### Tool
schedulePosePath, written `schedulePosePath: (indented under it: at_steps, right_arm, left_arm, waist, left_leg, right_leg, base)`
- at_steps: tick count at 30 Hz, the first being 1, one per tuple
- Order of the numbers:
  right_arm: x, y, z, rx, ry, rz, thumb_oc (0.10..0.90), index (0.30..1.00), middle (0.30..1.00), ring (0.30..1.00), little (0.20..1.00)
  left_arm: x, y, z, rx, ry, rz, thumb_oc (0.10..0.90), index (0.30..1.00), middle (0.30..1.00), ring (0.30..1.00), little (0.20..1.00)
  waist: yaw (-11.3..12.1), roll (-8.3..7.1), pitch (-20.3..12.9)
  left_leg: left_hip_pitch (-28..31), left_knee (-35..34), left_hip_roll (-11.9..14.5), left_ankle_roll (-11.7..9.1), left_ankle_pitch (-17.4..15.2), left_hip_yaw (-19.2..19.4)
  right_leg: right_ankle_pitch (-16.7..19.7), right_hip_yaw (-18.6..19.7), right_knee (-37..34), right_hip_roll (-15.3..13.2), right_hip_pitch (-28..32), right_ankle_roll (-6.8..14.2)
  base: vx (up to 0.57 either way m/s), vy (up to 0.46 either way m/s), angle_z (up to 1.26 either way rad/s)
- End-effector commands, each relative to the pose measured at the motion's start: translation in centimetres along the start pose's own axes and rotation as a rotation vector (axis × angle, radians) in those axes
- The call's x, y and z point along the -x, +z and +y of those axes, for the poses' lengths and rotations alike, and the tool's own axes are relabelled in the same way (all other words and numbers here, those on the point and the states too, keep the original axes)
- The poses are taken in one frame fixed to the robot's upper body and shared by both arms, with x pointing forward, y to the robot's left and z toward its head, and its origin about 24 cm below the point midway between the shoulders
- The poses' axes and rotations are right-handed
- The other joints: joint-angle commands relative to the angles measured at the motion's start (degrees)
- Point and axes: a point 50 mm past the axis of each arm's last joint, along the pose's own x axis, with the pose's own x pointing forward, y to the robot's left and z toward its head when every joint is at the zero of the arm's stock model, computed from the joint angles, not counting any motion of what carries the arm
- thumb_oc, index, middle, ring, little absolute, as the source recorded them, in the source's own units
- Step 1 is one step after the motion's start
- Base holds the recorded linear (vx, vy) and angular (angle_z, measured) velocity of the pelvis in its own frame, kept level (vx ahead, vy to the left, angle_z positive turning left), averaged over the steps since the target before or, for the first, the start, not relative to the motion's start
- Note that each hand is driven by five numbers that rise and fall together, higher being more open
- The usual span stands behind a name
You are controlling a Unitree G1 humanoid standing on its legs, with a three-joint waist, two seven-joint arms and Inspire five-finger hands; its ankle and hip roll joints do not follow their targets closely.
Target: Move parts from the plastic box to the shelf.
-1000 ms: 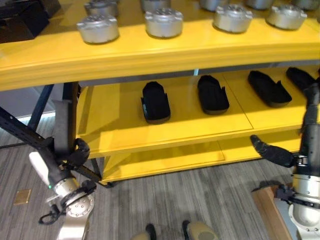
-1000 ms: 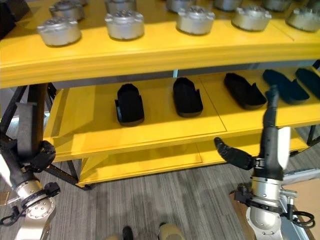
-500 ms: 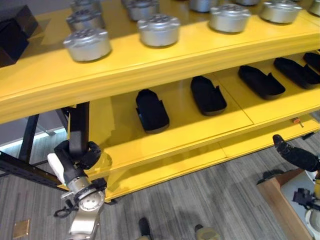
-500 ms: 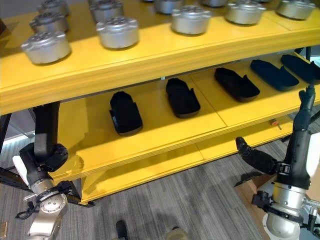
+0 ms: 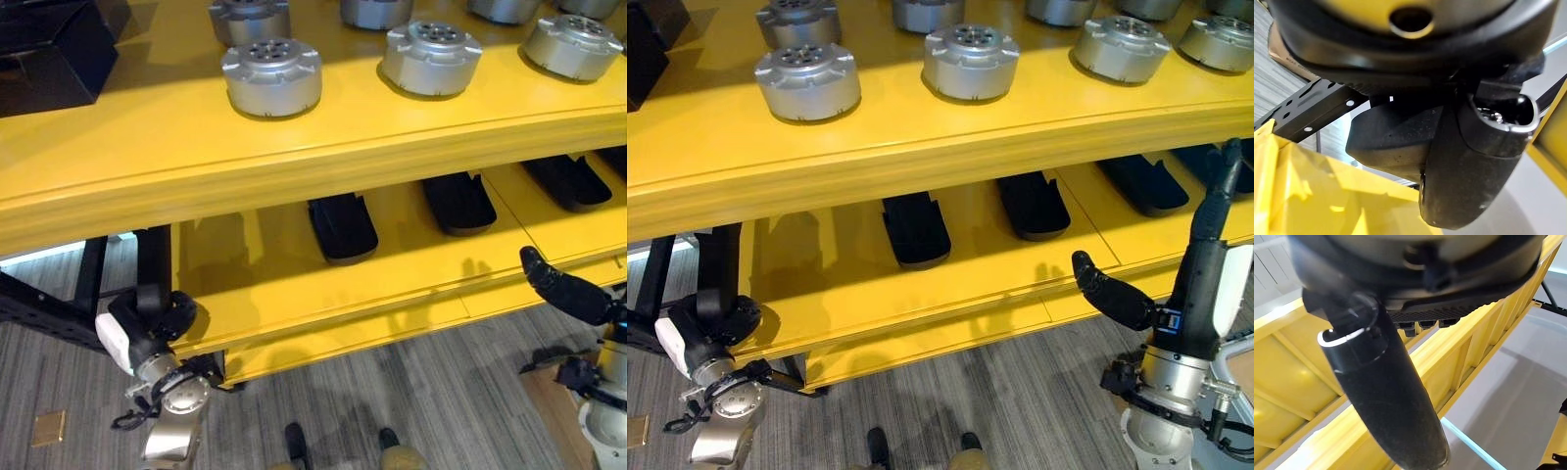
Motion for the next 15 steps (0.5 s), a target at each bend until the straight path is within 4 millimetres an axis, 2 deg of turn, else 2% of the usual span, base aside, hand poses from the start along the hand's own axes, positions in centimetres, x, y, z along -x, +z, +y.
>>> schedulePosePath:
  at_steps: [1, 4, 8, 11, 15]
  right_arm:
    - [-2.2, 1.9, 0.0, -0.031, -0.035, -0.158, 0.9, 1.0, 1.0, 1.0, 1.0]
    - [-2.9, 2.0, 1.0, -0.041, -0.035, -0.175, 0.9, 1.0, 1.0, 1.0, 1.0]
    - [-3.3, 2.3, 1.0, -0.051, -0.059, -0.215, 0.9, 1.0, 1.0, 1.0, 1.0]
    - [-3.8, 3.0, 1.1, -0.059, -0.044, -0.271, 0.9, 1.0, 1.0, 1.0, 1.0]
    - [-4.2, 3.1, 1.3, -0.063, -0.029, -0.275, 0.9, 1.0, 1.0, 1.0, 1.0]
  left_arm:
    - [-4.0, 5.2, 3.1, 0.011, 0.169, -0.281, 0.4, 0.3, 0.3, 0.3, 0.3]
    - [-4.1, 5.3, 1.8, -0.018, 0.125, -0.28, 0.4, 0.3, 0.3, 0.3, 0.3]
    - [-4.2, 4.8, 0.8, -0.047, 0.119, -0.234, 0.4, 0.3, 0.3, 0.3, 0.3]
    - [-4.4, 3.1, -0.8, -0.109, 0.147, -0.152, 0.4, 0.3, 0.3, 0.3, 0.3]
    - [-4.7, 1.7, -1.3, -0.123, 0.151, -0.072, 0.4, 0.3, 0.3, 0.3, 0.3]
  waist:
    - [2.1, -0.14, -5.0]
    - [3.3, -0.67, -4.9]
    - [3.1, -0.79, -5.1]
    - [2.0, -0.52, -5.5]
    - [1.4, -0.39, -5.8]
  left_leg:
    - [2.2, 4.0, 4.3, -0.8, -10.0, 2.7]
    - [1.4, 4.9, 4.7, -0.8, -10.1, 4.9]
    - [1.4, 4.7, 4.7, -1.0, -9.9, 5.0]
    - [2.1, 4.1, 5.1, -1.4, -9.6, 5.1]
    - [2.6, 3.9, 5.4, -1.7, -9.4, 5.3]
  right_leg:
    - [-0.8, -7.4, 5.3, -0.3, -4.0, -0.3]
    - [-0.4, -10.5, 4.2, -0.4, -3.9, -0.3]
    - [0.4, -10.0, 2.8, -0.2, -3.5, -0.2]
    - [0.7, -9.2, 1.8, 0.3, -3.3, -0.4]
    - [1.0, -8.9, 1.3, 0.4, -3.1, -0.4]
  base:
    - [0.0, 0.015, -0.37]
    - [-0.04, -0.032, -0.43]
    - [-0.03, -0.03, -0.16]
    - [-0.05, -0.043, -0.04]
    - [-0.02, -0.021, -0.06]
